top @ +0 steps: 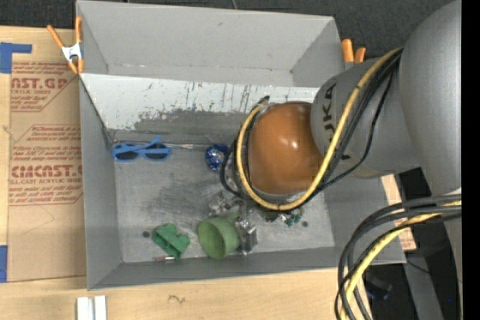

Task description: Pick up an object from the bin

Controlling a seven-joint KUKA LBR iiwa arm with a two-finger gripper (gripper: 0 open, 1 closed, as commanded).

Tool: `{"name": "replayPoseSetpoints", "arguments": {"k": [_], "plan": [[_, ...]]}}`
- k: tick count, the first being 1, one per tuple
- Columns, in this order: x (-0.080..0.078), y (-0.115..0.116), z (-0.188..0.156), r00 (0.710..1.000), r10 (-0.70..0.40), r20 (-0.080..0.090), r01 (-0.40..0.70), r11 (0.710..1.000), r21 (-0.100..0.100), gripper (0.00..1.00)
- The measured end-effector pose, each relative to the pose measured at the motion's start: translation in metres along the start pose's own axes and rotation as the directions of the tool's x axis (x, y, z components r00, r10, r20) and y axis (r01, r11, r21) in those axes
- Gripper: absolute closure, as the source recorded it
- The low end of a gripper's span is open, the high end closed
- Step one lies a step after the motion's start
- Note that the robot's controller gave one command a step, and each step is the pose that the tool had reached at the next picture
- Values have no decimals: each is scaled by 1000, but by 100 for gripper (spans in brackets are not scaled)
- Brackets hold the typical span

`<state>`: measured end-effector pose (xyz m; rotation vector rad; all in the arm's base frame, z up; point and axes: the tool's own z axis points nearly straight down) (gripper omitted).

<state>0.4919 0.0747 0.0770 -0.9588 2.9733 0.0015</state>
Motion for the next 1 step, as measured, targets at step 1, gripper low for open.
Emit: {"name": "replayPoseSetpoints", "arguments": {"k": [1], "plan": [[-4,0,-116,1000,0,-9,0,1000,-1,100]]}}
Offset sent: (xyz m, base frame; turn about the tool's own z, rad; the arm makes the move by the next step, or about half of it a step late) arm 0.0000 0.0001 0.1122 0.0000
